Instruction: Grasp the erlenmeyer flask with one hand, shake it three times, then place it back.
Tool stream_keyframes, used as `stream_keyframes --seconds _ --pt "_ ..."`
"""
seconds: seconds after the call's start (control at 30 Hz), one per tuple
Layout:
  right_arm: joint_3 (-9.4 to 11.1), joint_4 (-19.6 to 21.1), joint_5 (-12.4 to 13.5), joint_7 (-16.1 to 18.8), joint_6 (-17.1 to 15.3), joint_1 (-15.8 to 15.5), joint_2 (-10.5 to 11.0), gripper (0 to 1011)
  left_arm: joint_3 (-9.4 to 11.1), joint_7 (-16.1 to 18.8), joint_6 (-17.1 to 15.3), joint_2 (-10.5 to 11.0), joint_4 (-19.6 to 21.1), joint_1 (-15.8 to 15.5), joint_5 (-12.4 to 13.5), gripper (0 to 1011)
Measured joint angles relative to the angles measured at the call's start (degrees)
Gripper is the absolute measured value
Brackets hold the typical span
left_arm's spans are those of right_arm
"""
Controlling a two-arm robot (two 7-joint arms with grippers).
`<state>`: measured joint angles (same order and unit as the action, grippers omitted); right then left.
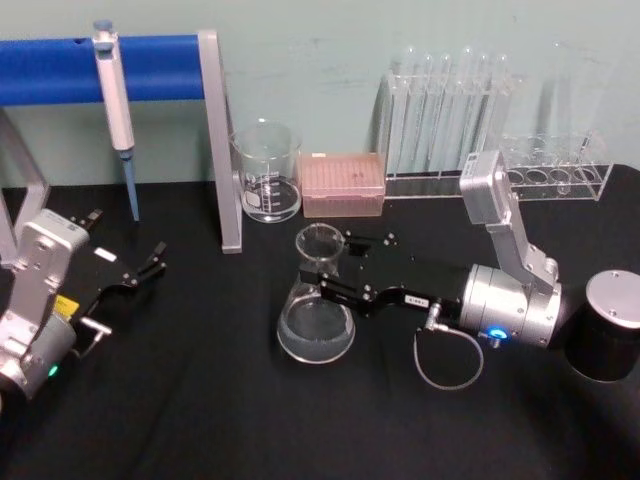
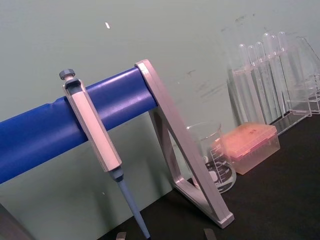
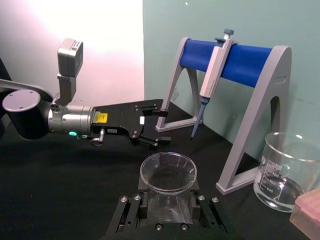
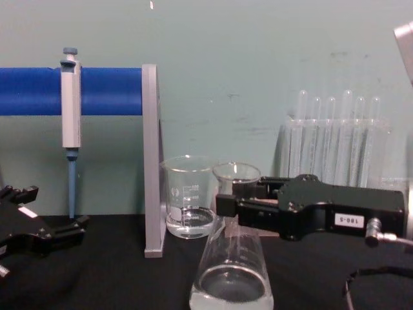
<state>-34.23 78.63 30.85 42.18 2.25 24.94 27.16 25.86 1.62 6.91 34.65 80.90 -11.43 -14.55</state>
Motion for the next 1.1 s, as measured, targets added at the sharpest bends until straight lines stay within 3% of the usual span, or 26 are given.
stream_keyframes --seconds 1.1 --pt "-1.3 -4.5 -0.2 1.4 0.0 0.6 -0.7 449 0.0 0.0 0.0 0.0 0.0 0.0 0.0 1001"
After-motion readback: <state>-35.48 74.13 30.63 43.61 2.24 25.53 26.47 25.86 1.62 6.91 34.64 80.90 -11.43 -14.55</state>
